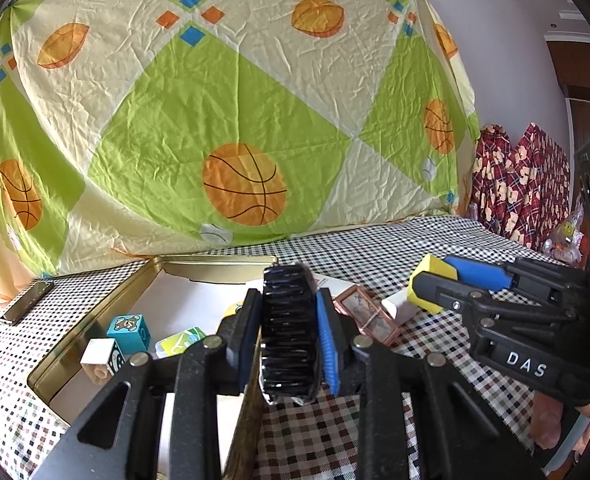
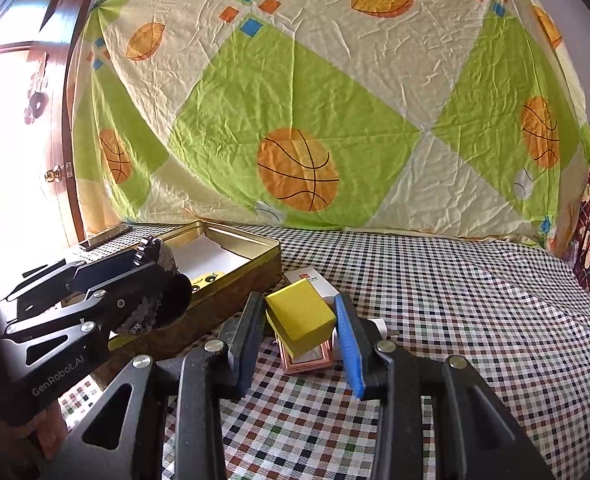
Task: Organize rigid objects
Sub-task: 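Carry black brush and yellow cube over the tin tray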
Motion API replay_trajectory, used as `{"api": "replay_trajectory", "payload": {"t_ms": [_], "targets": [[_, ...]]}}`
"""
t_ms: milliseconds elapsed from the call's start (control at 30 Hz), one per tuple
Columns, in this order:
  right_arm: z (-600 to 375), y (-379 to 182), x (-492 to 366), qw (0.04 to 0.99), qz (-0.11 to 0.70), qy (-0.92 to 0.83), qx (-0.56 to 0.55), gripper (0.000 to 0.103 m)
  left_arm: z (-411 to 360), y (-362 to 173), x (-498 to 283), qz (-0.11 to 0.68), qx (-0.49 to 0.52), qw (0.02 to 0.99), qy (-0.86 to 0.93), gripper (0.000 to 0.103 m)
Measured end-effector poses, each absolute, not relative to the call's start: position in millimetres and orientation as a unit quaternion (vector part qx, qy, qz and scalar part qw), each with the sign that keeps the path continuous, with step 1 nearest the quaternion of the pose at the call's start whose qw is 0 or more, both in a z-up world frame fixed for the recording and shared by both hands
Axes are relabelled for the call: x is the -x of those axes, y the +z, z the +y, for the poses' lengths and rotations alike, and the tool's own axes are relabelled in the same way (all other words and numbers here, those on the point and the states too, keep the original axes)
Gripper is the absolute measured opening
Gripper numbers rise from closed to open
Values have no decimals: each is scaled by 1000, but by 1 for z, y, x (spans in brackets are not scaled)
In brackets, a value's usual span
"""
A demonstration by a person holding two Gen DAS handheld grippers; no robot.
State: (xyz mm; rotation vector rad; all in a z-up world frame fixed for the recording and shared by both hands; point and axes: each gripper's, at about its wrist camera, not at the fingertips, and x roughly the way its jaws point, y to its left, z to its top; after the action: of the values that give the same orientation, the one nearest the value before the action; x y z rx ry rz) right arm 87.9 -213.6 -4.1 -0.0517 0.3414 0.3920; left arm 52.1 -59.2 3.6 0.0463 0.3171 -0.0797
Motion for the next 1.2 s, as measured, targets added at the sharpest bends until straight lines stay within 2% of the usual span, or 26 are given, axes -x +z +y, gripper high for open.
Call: {"api": "replay_trajectory", "payload": {"t_ms": [633,1200], "targets": [[-218,5,-64,979,109,169,21,38,-50,6,-47,144,-6,989,-25,26],[-184,5,-58,973,107,204,29,38,-34,7,-30,136,11,991,-7,26]]}}
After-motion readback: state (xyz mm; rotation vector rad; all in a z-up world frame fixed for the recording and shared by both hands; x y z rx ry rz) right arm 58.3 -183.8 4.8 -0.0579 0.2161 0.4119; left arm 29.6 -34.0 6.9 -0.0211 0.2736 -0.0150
